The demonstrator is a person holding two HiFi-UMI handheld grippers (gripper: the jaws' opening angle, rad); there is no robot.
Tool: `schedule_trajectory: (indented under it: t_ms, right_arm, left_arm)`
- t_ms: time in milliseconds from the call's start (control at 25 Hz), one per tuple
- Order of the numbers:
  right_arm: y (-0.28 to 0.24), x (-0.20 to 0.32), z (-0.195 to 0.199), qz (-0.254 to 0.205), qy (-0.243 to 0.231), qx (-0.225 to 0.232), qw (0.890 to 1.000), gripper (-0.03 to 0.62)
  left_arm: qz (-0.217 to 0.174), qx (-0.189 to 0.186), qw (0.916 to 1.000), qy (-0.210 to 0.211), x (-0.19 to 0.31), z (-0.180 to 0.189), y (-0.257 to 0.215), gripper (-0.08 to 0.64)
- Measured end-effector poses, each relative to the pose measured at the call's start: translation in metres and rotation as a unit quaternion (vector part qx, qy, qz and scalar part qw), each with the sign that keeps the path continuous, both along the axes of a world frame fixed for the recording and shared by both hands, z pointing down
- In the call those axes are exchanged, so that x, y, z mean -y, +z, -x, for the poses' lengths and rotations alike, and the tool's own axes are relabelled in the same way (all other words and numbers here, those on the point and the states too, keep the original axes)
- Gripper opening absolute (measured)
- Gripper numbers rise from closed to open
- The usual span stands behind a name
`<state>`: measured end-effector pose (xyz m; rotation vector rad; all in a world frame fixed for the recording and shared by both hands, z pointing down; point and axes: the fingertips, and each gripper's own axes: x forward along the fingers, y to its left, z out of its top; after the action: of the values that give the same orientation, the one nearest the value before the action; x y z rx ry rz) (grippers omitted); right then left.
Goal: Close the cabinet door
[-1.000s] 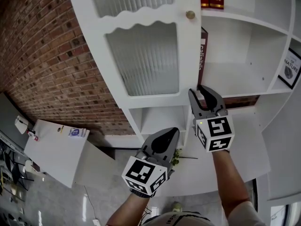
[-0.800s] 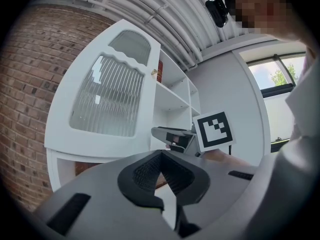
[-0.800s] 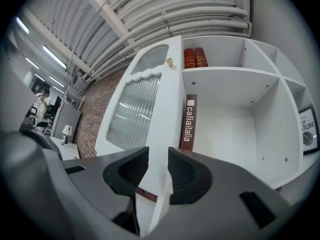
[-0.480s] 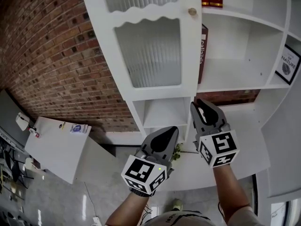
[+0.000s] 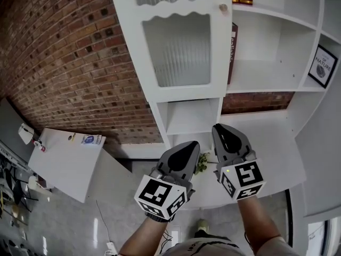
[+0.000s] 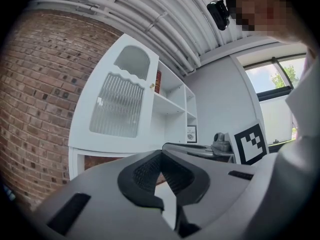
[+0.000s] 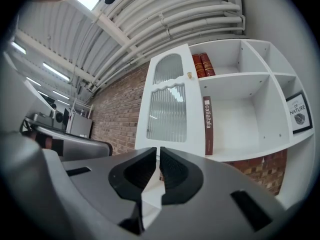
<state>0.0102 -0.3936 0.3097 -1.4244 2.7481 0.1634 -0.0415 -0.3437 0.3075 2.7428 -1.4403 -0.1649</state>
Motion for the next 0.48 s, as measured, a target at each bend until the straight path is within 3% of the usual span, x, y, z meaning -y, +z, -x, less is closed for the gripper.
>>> schedule_trajectory:
  t_ms: [480]
  right_arm:
    - [0.014,-0.079,0.025,0.007,0.002,-0.009,1.000,0.023]
  left_arm:
    - [-0.003,-0.008,0.9999,0.013,-0.062,0.020,0.004,0.011]
